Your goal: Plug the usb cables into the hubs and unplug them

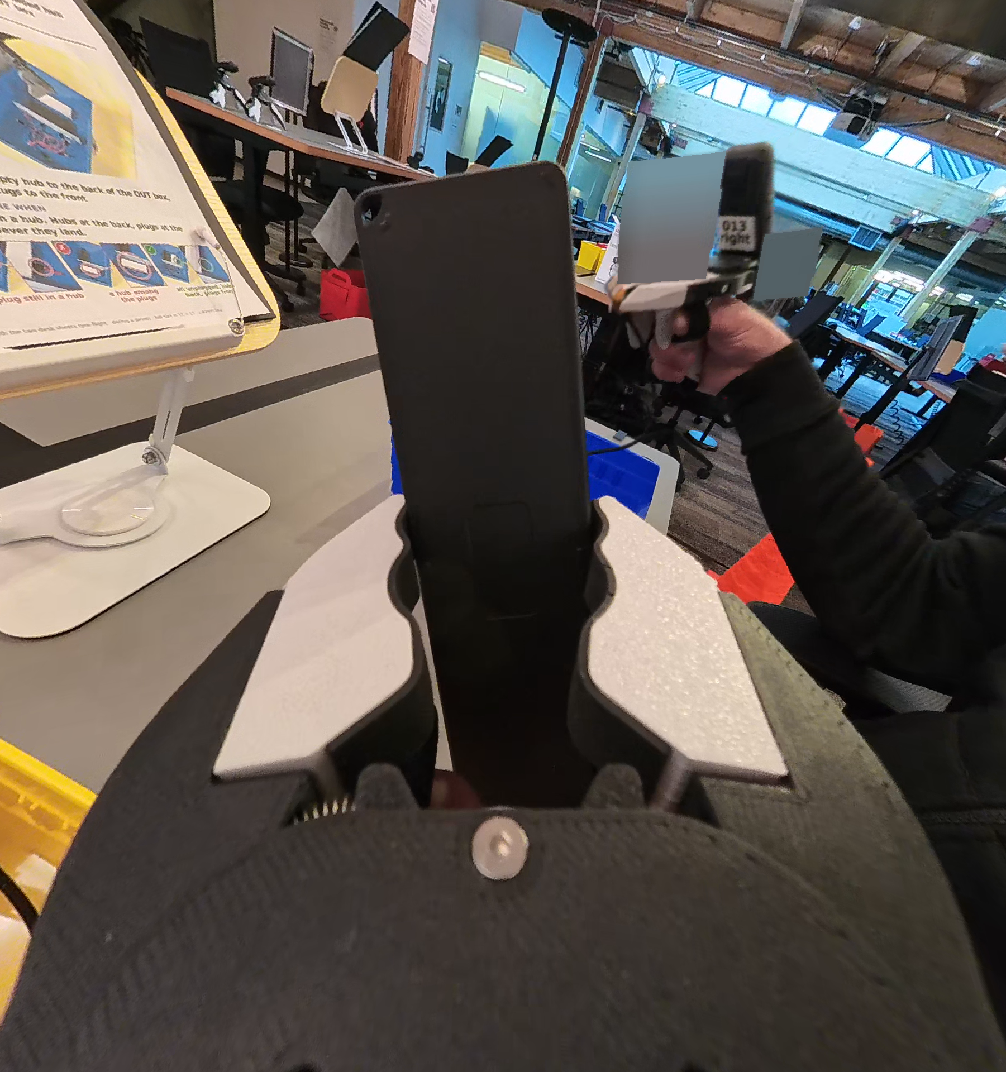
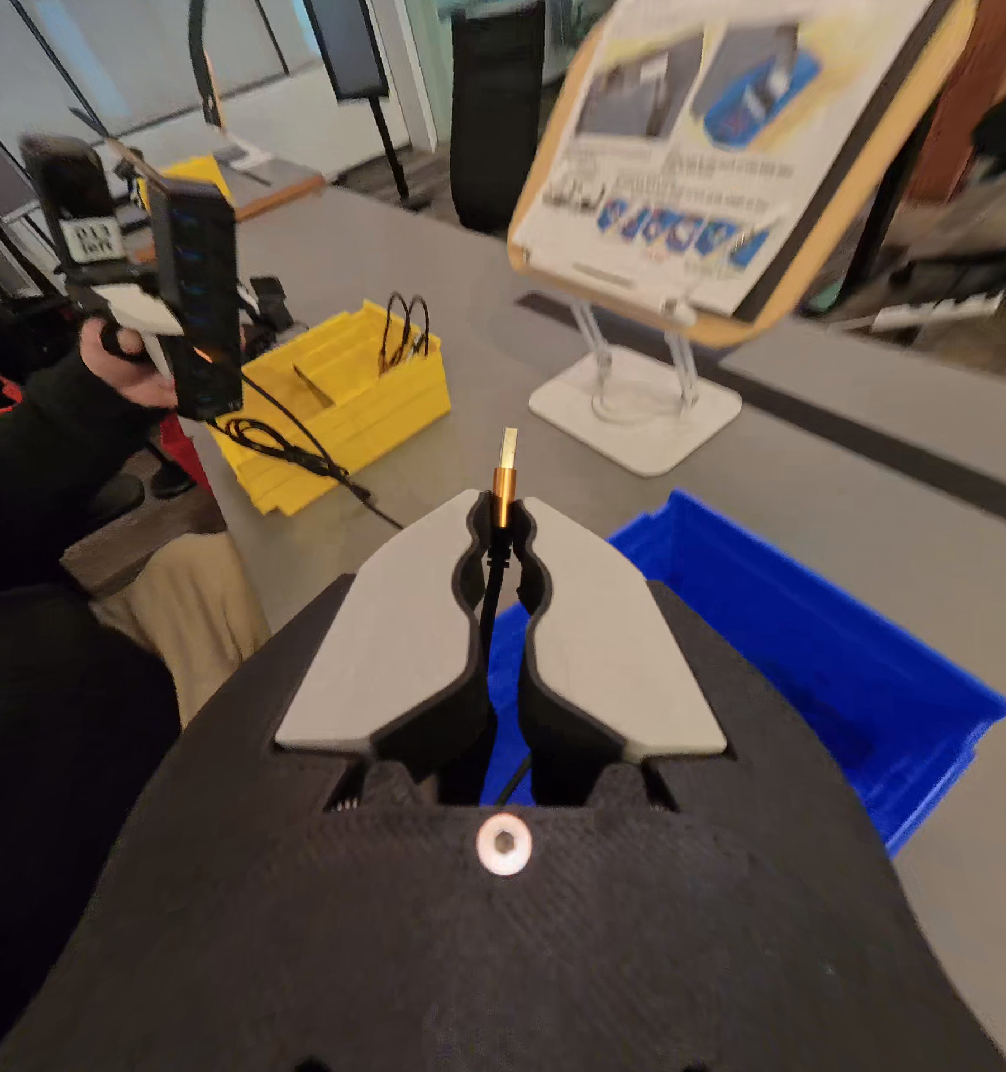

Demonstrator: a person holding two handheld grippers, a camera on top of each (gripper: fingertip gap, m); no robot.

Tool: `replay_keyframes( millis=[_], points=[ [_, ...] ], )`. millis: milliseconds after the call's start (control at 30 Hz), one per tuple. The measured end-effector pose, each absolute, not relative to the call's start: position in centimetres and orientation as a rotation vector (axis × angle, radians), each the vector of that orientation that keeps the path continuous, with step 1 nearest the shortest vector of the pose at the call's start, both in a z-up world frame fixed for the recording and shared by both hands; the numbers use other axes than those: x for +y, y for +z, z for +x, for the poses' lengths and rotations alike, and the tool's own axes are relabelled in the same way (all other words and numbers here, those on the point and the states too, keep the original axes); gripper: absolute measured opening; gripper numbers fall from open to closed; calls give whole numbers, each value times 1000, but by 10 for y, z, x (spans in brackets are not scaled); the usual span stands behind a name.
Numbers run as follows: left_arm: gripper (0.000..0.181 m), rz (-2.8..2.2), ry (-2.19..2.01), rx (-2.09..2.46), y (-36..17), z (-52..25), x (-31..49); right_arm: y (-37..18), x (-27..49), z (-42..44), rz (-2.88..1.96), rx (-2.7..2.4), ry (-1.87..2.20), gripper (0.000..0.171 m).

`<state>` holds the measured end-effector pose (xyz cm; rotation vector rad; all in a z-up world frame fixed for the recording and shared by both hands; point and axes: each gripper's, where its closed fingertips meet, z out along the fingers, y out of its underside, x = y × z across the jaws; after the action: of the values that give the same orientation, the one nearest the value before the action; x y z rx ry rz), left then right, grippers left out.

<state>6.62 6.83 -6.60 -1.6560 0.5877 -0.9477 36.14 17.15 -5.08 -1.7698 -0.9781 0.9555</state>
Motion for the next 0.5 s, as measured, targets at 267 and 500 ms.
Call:
replay_keyframes(
  millis=[267,500],
  points=[
    [56,-1656,-940,587,-65,65,68,-138,163,374,-2062,-1110,1073,7],
    [56,-1669,-945,595,-70,68,69,-242,137,403,-2570,-1416,722,8]
  ],
)
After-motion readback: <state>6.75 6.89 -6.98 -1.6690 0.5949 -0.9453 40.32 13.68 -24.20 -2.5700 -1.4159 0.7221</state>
